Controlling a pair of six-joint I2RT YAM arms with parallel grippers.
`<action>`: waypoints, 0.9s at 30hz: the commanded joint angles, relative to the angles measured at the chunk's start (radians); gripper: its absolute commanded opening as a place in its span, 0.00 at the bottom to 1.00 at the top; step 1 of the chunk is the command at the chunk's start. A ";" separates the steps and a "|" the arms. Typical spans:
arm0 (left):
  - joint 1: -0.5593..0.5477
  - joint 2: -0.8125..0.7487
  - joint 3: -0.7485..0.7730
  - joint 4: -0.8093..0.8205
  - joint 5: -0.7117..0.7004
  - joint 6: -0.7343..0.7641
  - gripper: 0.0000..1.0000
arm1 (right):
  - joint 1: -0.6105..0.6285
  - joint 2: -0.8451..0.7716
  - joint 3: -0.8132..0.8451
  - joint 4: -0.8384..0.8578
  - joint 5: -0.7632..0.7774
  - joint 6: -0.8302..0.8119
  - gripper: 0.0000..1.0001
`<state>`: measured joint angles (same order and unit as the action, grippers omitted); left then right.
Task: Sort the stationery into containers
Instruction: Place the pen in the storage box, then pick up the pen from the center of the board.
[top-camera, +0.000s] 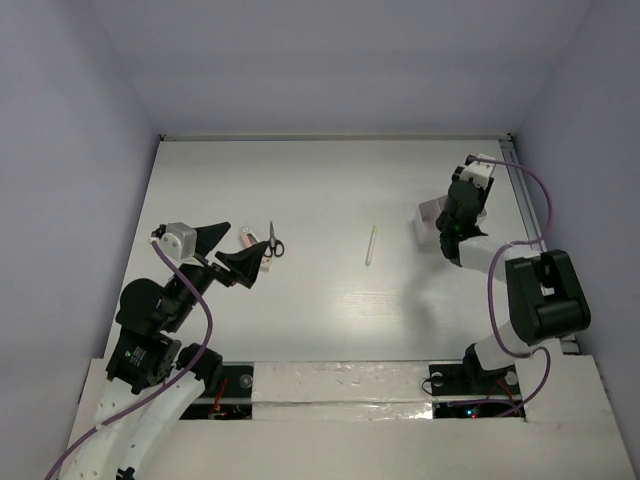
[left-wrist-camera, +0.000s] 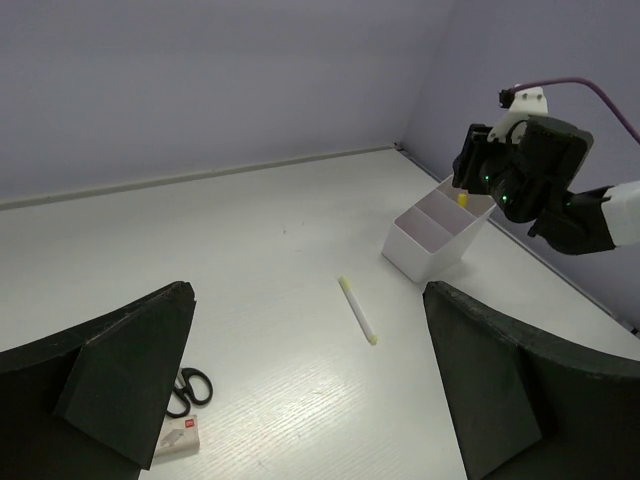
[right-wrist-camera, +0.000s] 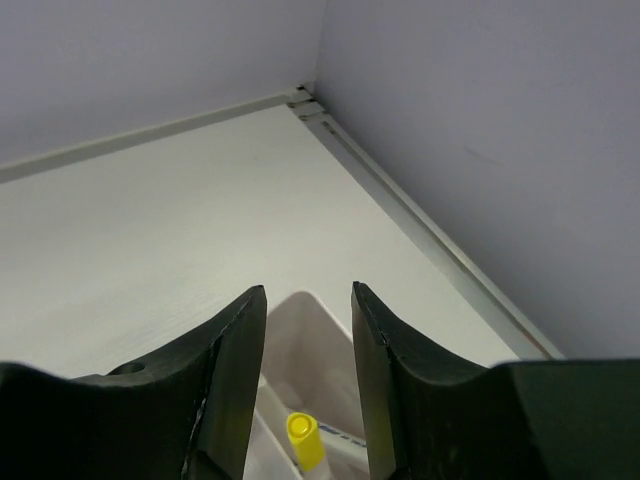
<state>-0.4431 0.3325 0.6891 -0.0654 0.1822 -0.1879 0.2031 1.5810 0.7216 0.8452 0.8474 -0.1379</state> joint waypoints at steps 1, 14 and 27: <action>0.004 0.011 0.039 0.041 0.005 0.005 0.99 | -0.005 -0.107 0.073 -0.216 -0.121 0.188 0.46; 0.004 0.043 0.039 0.041 0.008 0.005 0.99 | 0.268 -0.156 0.179 -0.816 -0.530 0.492 0.48; 0.032 0.063 0.038 0.047 0.023 0.004 0.99 | 0.312 0.071 0.243 -0.865 -0.742 0.580 0.50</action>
<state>-0.4244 0.3855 0.6891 -0.0650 0.1879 -0.1879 0.4919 1.6352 0.8940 -0.0246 0.1749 0.4191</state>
